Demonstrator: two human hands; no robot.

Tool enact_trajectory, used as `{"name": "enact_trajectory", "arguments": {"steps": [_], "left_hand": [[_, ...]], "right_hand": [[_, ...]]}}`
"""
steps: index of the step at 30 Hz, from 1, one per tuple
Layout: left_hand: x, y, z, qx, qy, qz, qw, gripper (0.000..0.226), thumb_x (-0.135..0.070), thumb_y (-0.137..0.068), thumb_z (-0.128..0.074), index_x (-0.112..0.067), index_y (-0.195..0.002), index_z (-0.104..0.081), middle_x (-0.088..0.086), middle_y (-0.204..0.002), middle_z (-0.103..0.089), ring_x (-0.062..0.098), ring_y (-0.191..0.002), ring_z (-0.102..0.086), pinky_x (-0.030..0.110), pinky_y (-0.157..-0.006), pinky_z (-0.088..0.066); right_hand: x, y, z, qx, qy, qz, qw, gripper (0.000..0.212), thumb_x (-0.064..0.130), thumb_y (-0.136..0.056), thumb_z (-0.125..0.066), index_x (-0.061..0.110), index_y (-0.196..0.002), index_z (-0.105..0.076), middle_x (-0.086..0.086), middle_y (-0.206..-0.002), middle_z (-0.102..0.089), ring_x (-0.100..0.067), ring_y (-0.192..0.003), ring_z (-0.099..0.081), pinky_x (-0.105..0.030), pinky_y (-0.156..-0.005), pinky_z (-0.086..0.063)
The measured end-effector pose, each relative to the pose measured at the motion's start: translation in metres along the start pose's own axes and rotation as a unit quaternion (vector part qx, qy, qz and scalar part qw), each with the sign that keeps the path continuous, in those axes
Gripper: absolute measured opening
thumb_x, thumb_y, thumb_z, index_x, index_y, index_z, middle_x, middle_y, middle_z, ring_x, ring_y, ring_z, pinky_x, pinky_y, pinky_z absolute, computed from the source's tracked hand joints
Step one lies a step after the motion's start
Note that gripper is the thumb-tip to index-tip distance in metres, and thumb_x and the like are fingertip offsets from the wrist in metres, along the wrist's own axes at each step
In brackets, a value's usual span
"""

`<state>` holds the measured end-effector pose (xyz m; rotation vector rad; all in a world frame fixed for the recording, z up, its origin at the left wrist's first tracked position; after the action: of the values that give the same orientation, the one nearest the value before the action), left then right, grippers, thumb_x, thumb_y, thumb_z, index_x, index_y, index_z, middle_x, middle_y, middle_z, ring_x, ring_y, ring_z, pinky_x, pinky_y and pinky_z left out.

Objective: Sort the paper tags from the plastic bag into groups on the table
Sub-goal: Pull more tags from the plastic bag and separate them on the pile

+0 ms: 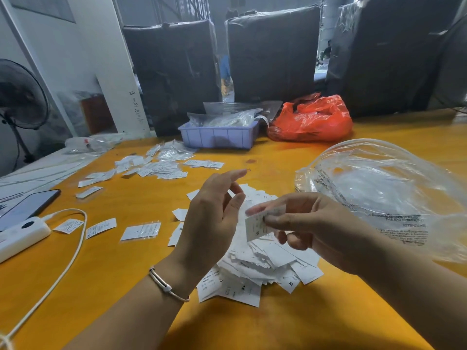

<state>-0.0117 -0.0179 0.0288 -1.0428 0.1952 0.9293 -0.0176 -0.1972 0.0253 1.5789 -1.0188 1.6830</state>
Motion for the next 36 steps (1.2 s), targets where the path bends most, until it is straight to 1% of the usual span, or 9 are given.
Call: {"name": "enact_trajectory", "arguments": {"steps": [3,6,10,13,15,18,22,26,36], "left_hand": [[-0.002,0.001,-0.002,-0.002,0.023,0.009,1.0,0.037,-0.005,-0.096,-0.06,-0.014,-0.132,-0.057,-0.005,-0.096,-0.06,0.01,-0.065,-0.061,0.014,-0.061,-0.047],[0.0,0.002,-0.002,0.008,0.133,0.073,0.988,0.038,-0.008,-0.094,-0.063,-0.022,-0.128,-0.056,-0.005,-0.1,-0.066,0.009,-0.075,-0.071,0.02,-0.067,-0.055],[0.006,-0.002,-0.003,0.029,0.32,0.223,0.92,0.05,-0.024,-0.079,-0.073,-0.016,-0.126,-0.059,0.008,-0.106,-0.074,0.024,-0.09,-0.075,0.027,-0.077,-0.059],[0.011,-0.001,-0.004,0.078,0.311,0.273,0.907,0.046,-0.036,-0.067,-0.078,-0.012,-0.105,-0.074,0.01,-0.097,-0.077,0.037,-0.099,-0.068,0.035,-0.086,-0.056],[0.011,0.0,-0.006,0.103,0.293,0.272,0.911,0.037,-0.041,-0.067,-0.082,-0.013,-0.09,-0.08,0.012,-0.091,-0.076,0.042,-0.093,-0.064,0.038,-0.084,-0.051],[0.01,-0.001,-0.005,0.11,0.302,0.255,0.912,0.029,-0.04,-0.069,-0.084,-0.013,-0.079,-0.08,0.012,-0.086,-0.074,0.029,-0.085,-0.061,0.04,-0.083,-0.048],[0.009,-0.002,0.001,0.094,0.308,0.224,0.92,0.021,-0.032,-0.071,-0.076,-0.012,-0.078,-0.078,0.004,-0.087,-0.077,0.01,-0.077,-0.069,0.018,-0.069,-0.052],[0.008,-0.001,0.003,0.114,0.308,0.211,0.921,0.018,-0.031,-0.07,-0.077,-0.015,-0.077,-0.078,0.003,-0.094,-0.077,0.015,-0.081,-0.073,0.017,-0.066,-0.053],[0.002,0.001,-0.001,0.144,0.264,0.154,0.941,0.021,-0.027,-0.076,-0.077,-0.008,-0.084,-0.077,0.007,-0.083,-0.076,0.02,-0.073,-0.074,0.021,-0.06,-0.054]], "right_hand": [[-0.003,-0.001,-0.001,-0.016,0.068,0.013,0.998,0.013,0.021,-0.076,-0.078,0.013,-0.086,-0.078,-0.027,-0.087,-0.068,-0.018,-0.057,-0.049,-0.019,-0.047,-0.033],[-0.004,-0.002,0.0,-0.08,0.089,0.048,0.992,0.008,0.018,-0.075,-0.077,0.011,-0.08,-0.079,-0.018,-0.059,-0.062,-0.021,-0.052,-0.045,-0.02,-0.046,-0.034],[0.0,0.0,0.003,-0.133,0.082,0.08,0.984,0.024,0.031,-0.063,-0.076,0.012,-0.078,-0.079,-0.015,-0.052,-0.06,-0.015,-0.046,-0.044,-0.017,-0.043,-0.034],[0.001,0.001,0.002,-0.129,0.097,0.09,0.983,0.022,0.029,-0.065,-0.076,0.012,-0.079,-0.079,-0.012,-0.051,-0.061,-0.012,-0.044,-0.045,-0.017,-0.043,-0.034],[0.0,0.001,0.0,-0.116,0.113,0.092,0.983,0.021,0.031,-0.067,-0.075,0.014,-0.08,-0.079,-0.012,-0.052,-0.062,-0.013,-0.047,-0.044,-0.017,-0.044,-0.034],[0.001,0.002,-0.001,-0.101,0.126,0.1,0.982,0.023,0.034,-0.068,-0.075,0.016,-0.081,-0.079,-0.014,-0.055,-0.064,-0.015,-0.049,-0.046,-0.018,-0.046,-0.035],[0.01,0.003,0.014,-0.167,0.094,0.137,0.972,0.023,0.027,-0.069,-0.074,0.01,-0.083,-0.078,-0.013,-0.068,-0.07,-0.017,-0.051,-0.052,-0.021,-0.045,-0.036],[0.023,0.007,0.026,-0.229,0.061,0.186,0.954,0.018,0.022,-0.072,-0.07,0.009,-0.083,-0.074,-0.003,-0.058,-0.067,-0.014,-0.046,-0.052,-0.019,-0.042,-0.036],[0.025,0.01,0.012,-0.202,0.159,0.2,0.946,0.008,0.007,-0.084,-0.069,0.011,-0.086,-0.076,-0.01,-0.054,-0.066,-0.008,-0.038,-0.048,-0.018,-0.039,-0.035]]}}
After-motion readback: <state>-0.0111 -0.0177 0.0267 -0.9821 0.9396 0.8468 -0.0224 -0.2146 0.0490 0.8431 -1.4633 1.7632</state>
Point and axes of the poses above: each hand's wrist, its own y-axis away from the middle knuckle, its own z-axis out of the back of the hand, x = y × z, the point moved 2 cm from there along -y, towards the middle knuckle
